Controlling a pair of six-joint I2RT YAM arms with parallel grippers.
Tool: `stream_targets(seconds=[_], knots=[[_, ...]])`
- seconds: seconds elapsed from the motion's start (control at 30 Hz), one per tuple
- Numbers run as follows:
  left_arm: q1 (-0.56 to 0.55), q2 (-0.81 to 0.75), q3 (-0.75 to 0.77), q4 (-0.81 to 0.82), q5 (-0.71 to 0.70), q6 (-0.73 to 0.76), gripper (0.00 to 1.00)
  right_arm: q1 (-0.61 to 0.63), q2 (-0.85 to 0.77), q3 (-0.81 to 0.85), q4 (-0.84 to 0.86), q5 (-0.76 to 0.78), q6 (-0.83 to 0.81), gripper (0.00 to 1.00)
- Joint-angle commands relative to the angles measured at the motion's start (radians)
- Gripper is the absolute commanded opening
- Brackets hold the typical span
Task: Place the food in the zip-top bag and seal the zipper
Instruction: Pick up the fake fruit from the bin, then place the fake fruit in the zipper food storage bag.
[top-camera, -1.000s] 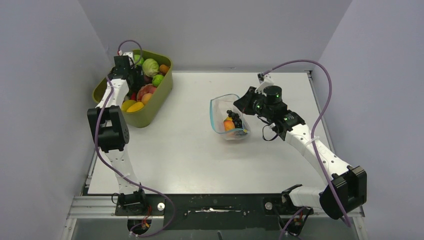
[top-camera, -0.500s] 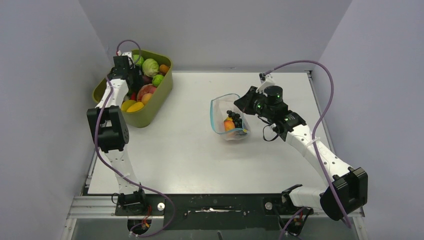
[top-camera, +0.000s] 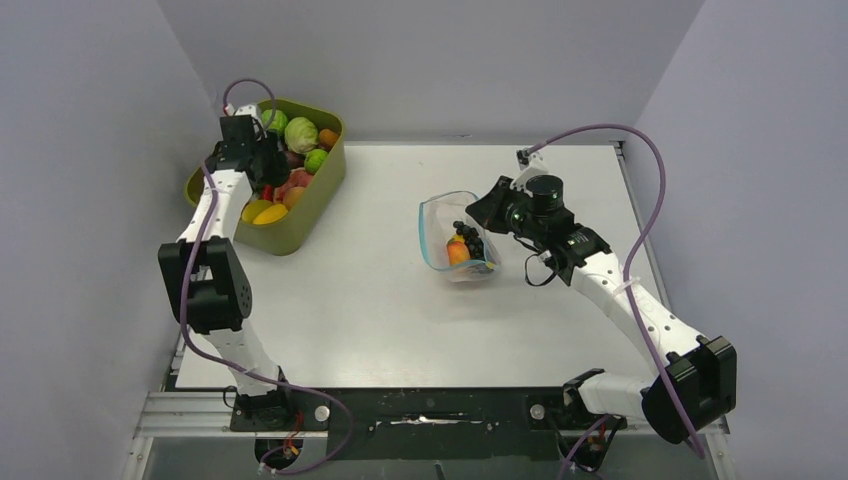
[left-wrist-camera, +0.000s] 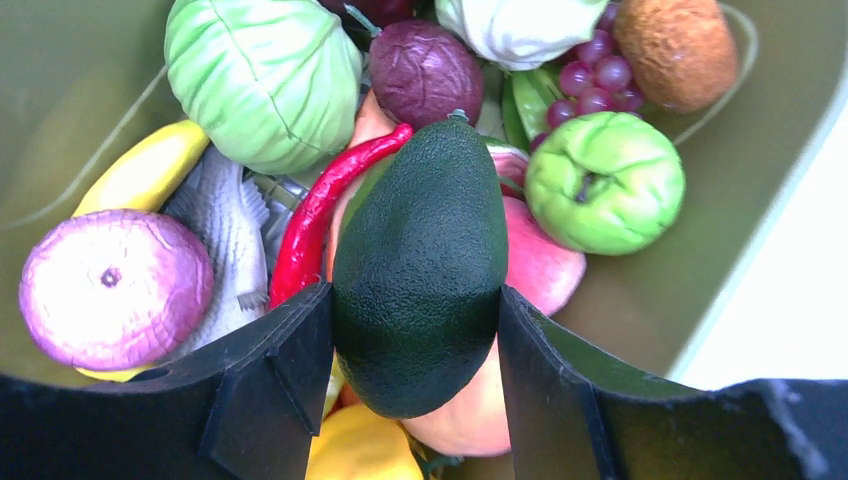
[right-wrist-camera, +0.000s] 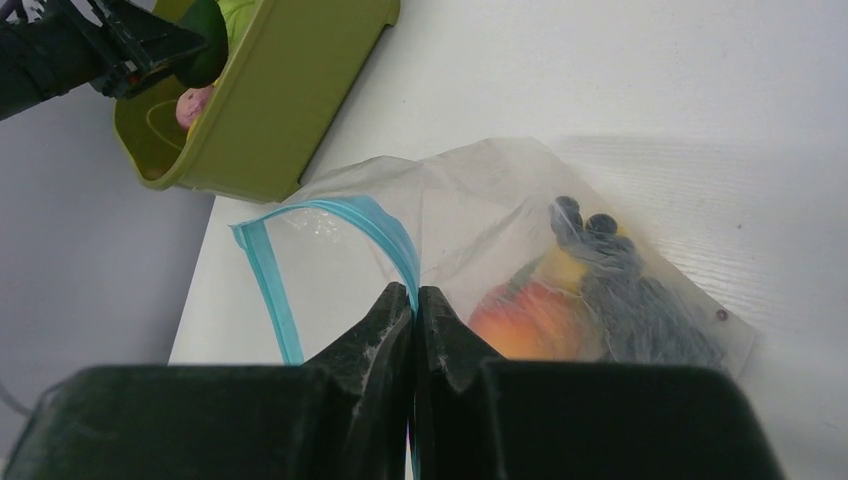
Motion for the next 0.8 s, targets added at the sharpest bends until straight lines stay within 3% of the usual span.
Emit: stream_targets(seconds=[0.0,0.37,0.57,0.77], knots=[[-0.019,-0.129,-0.03,0.029,0.025,-0.045,0.24,0.017,-0.042,0.013,0.044,0.024,0.003,0.0],[-0.111,-0.356,-0.171,0.035,0.196,-0.063,0.25,0.034,-0.029,0.008,0.038,0.06,0.008,0.0],[-0.164,-0.485,-0.292,0.13,0.429,-0.125,0.24,0.043,-0.012,0.034,0.035,0.083,0.011,0.0],[-0.209,-0.578,-0.368,0.164,0.537,-0.155,0.25,0.044,-0.003,0.052,0.027,0.111,0.01,0.0]])
